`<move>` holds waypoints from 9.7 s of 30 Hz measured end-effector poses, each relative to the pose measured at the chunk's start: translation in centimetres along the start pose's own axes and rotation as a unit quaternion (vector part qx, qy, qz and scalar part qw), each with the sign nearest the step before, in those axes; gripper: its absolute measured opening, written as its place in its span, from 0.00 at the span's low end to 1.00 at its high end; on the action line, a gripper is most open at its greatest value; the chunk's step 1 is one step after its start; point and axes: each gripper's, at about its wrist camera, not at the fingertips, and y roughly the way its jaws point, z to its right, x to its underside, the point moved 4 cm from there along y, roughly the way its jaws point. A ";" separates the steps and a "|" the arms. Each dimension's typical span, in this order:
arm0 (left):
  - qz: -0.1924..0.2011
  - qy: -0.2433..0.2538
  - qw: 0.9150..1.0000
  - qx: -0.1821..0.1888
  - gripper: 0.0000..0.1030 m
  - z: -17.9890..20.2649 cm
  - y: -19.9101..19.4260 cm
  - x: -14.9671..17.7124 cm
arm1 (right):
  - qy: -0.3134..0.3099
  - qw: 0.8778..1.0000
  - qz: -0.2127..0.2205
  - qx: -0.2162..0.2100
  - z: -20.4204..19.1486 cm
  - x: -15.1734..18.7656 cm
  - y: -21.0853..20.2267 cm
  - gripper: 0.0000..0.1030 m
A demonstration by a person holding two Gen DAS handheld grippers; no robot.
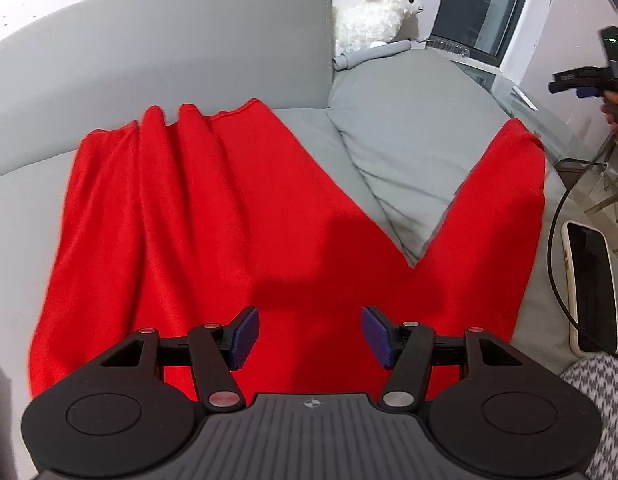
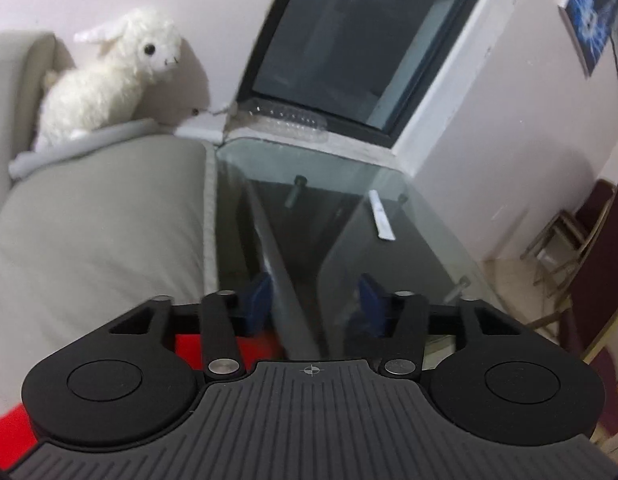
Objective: Fold clothes
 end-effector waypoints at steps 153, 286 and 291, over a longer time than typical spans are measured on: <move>0.053 -0.164 0.979 -0.112 0.60 -13.0 -15.2 6.7 | 0.010 0.915 -0.078 -0.396 -19.3 23.9 -33.4 0.44; 0.128 -0.314 0.910 -0.238 0.21 -37.5 -29.3 7.3 | -0.229 0.877 -0.078 -0.415 -35.3 20.7 -40.4 0.51; 0.148 -0.413 0.880 -0.185 0.20 -37.3 -25.0 13.9 | -0.248 0.852 -0.049 -0.458 -34.8 22.6 -44.4 0.51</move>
